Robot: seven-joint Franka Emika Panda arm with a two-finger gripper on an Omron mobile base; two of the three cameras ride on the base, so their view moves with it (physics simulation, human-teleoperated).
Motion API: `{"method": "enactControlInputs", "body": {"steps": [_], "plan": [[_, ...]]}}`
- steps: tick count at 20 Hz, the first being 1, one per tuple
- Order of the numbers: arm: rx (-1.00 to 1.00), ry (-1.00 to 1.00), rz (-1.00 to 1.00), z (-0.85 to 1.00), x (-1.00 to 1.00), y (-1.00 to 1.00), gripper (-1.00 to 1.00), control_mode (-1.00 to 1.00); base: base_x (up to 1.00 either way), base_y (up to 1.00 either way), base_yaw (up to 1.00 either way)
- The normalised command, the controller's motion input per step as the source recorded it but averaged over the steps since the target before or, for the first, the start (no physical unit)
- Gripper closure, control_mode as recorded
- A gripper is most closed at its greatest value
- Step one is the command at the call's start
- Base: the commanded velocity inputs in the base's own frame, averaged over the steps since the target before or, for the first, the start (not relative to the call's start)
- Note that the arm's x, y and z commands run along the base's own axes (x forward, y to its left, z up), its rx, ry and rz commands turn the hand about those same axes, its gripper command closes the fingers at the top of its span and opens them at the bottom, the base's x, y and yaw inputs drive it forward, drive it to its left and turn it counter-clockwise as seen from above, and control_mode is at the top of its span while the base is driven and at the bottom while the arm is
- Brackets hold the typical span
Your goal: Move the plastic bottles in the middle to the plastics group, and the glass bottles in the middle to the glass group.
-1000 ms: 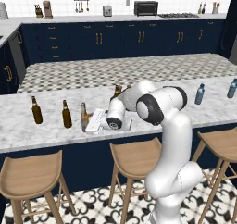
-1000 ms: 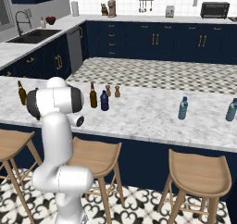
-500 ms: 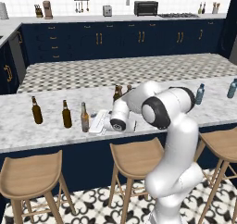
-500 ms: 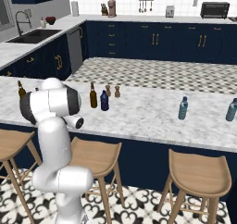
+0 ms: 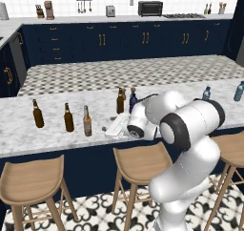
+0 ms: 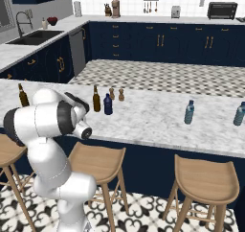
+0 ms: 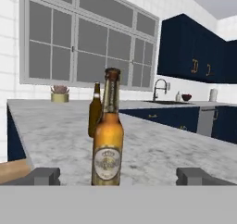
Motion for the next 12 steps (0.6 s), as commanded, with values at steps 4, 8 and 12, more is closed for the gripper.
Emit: {"method": "enactControlInputs", "body": {"steps": [4, 8, 12], "plan": [[0.0, 0.23, -0.11, 0.57, -0.38, -0.71, -1.0, -1.0, 0.0, 0.0, 0.0], [-0.02, 0.08, -0.09, 0.5, -0.39, -0.76, -1.0, -1.0, 0.0, 0.0, 0.0], [-0.11, -0.02, -0.07, 0.28, -0.45, -0.73, -1.0, -1.0, 0.0, 0.0, 0.0]]}}
